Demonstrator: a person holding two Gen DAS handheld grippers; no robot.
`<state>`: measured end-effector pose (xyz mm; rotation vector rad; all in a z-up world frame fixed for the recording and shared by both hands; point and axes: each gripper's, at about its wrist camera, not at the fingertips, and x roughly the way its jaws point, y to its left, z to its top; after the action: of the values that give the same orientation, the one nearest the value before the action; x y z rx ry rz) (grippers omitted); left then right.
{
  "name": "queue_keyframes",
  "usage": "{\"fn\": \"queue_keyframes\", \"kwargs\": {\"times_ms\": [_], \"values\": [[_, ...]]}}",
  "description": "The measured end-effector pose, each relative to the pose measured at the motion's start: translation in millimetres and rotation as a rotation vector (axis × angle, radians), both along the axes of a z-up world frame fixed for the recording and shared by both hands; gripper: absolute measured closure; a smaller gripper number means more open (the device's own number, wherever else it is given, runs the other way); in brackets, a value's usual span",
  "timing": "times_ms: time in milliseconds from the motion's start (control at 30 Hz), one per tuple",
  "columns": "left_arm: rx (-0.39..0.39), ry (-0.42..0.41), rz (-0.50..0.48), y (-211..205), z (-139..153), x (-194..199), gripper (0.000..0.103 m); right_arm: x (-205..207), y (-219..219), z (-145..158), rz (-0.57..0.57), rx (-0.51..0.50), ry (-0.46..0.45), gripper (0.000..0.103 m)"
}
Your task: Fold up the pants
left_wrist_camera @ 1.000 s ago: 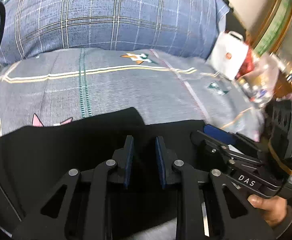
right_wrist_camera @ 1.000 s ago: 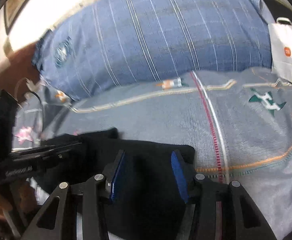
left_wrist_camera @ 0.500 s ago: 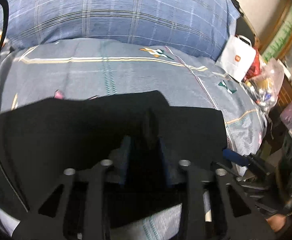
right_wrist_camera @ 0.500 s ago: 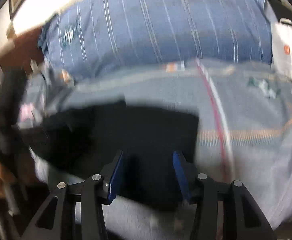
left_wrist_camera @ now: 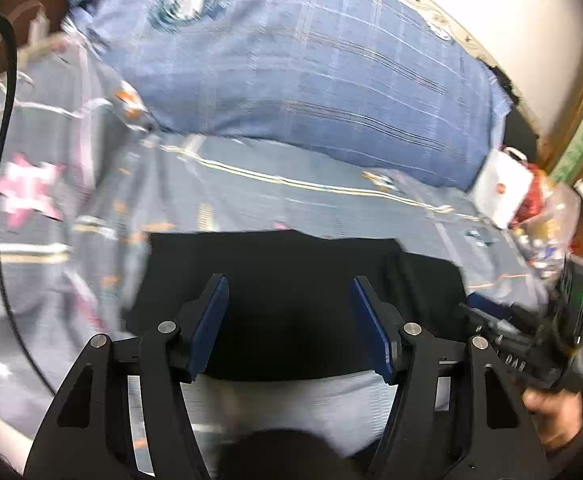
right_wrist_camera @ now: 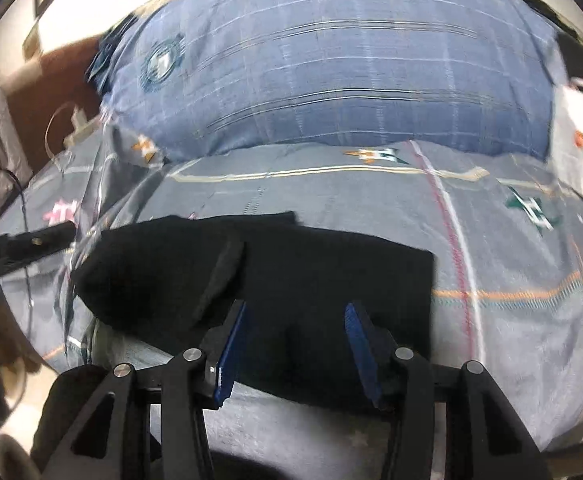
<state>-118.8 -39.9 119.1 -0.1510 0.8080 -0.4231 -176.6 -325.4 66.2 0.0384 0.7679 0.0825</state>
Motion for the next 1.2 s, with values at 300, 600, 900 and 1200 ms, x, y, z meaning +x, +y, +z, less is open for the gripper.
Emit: {"fn": "queue_keyframes", "kwargs": {"times_ms": [300,600,900,1200], "values": [[0.047,-0.039,0.093,58,-15,12,0.040,63,32,-29,0.060,-0.149,0.172,0.055],[0.028,0.006,0.063,67,-34,30,0.040,51,33,-1,0.049,-0.105,0.101,0.055],[0.107,0.017,0.070,51,-37,34,0.040,52,32,-33,0.136,-0.012,0.099,0.051],[0.108,-0.060,0.169,40,-11,11,0.024,53,20,-31,0.257,0.056,0.054,0.051]]}}
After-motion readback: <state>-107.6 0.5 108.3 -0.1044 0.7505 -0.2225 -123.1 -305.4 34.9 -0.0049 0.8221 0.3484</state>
